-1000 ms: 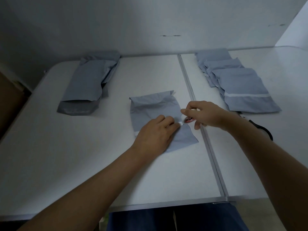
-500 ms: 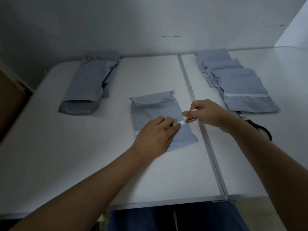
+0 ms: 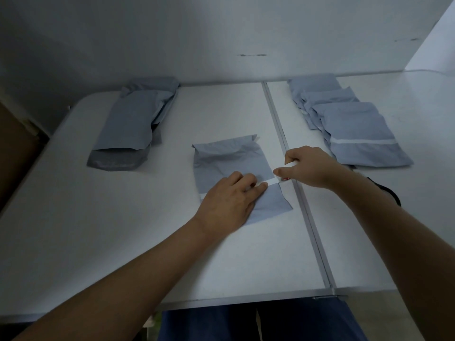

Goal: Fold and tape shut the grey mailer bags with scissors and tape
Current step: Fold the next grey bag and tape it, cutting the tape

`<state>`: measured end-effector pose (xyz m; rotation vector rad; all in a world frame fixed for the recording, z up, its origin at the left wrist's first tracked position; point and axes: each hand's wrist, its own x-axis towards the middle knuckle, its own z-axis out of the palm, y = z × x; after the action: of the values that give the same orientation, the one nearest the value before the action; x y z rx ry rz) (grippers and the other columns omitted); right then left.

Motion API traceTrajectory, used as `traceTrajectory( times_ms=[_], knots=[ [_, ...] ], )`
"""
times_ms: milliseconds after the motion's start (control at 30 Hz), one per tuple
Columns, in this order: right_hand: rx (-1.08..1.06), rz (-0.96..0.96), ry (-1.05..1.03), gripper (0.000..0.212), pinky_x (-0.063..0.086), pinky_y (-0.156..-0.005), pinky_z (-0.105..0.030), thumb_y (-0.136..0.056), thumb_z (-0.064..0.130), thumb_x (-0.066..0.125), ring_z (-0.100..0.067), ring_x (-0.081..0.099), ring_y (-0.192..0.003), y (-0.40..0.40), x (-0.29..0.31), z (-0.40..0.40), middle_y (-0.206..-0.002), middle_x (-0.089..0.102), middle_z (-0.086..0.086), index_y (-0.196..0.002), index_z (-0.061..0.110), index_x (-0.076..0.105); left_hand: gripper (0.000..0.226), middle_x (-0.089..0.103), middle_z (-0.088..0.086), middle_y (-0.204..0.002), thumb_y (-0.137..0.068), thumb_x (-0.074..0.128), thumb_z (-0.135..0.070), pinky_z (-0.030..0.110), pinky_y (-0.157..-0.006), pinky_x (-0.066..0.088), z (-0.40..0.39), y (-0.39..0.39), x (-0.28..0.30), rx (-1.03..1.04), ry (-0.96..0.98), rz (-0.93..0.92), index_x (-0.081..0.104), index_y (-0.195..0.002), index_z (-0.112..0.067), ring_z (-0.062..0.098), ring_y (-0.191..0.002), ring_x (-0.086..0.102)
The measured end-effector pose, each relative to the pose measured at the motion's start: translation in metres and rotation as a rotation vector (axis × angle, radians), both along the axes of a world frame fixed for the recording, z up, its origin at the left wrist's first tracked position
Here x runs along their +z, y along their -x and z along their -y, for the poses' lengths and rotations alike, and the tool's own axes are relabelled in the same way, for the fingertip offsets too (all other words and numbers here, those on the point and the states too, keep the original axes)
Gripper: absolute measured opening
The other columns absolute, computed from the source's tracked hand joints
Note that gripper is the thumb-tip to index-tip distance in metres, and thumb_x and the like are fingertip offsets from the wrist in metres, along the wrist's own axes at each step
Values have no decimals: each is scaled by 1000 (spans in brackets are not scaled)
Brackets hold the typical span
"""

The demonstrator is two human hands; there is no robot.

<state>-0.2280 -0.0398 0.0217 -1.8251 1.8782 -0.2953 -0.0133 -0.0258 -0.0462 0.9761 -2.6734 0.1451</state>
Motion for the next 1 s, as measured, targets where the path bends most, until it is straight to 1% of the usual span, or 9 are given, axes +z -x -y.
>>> traceTrajectory(
  times_ms=[200,300,400,567,667,733,800,900,1000],
  knots=[
    [12,-62,-14,33,38,-63,-30,-81,40,68,-18,51,-74,0,2,-1,-78,56,0,-69,17,49,40,57,0,-110,-96,39,-30,35,-67,47,0,2,2,7,-12,17,58,-129,-18,21,-87,50],
    [14,-86,-16,33,37,-64,-29,-82,42,67,-19,53,-79,-2,3,-1,-80,53,3,-68,22,46,38,55,0,-107,-94,47,-27,34,-66,46,1,3,4,4,-17,20,57,-130,-20,20,-85,48],
    [15,-93,-30,32,37,-68,-29,-83,44,66,-20,53,-82,-3,4,-1,-84,55,1,-69,25,45,47,54,0,-107,-87,53,-25,33,-67,45,1,6,8,-10,-38,65,54,-133,-22,21,-85,47],
    [19,-93,-21,30,36,-72,-29,-84,49,64,-18,51,-84,-1,1,-1,-88,51,3,-81,24,49,56,51,2,-117,-86,52,-30,33,-72,41,3,11,17,-10,-62,153,46,-141,-25,23,-93,47],
    [44,-136,2,33,35,-71,-29,-86,55,58,-16,50,-82,0,-1,-3,-81,50,7,-85,24,49,56,48,3,-122,-89,49,-32,34,-75,39,3,12,20,-6,-79,186,39,-144,-26,23,-98,45],
    [65,-100,36,33,36,-68,-29,-91,54,52,-14,52,-77,0,-2,-5,-77,53,8,-82,22,53,56,46,3,-123,-91,46,-32,32,-75,35,3,13,21,-4,-85,200,36,-146,-27,22,-100,44],
    [37,10,64,32,36,-64,-29,-96,46,48,-14,53,-72,1,-3,-7,-75,56,7,-78,20,55,56,43,2,-123,-93,42,-33,30,-73,28,4,15,24,8,-84,205,32,-148,-29,21,-101,42],
    [3,99,86,31,38,-61,-28,-98,40,47,-15,54,-67,1,-3,-10,-73,58,3,-76,19,55,55,41,1,-123,-95,38,-33,29,-72,23,5,19,25,22,-88,222,27,-149,-31,20,-102,40],
    [-50,141,81,31,35,-55,-23,-97,43,48,-12,58,-60,-1,-7,-12,-65,61,4,-79,19,57,55,45,1,-117,-93,40,-31,29,-68,24,7,17,24,-1,-93,205,34,-147,-29,20,-97,42]
  ],
)
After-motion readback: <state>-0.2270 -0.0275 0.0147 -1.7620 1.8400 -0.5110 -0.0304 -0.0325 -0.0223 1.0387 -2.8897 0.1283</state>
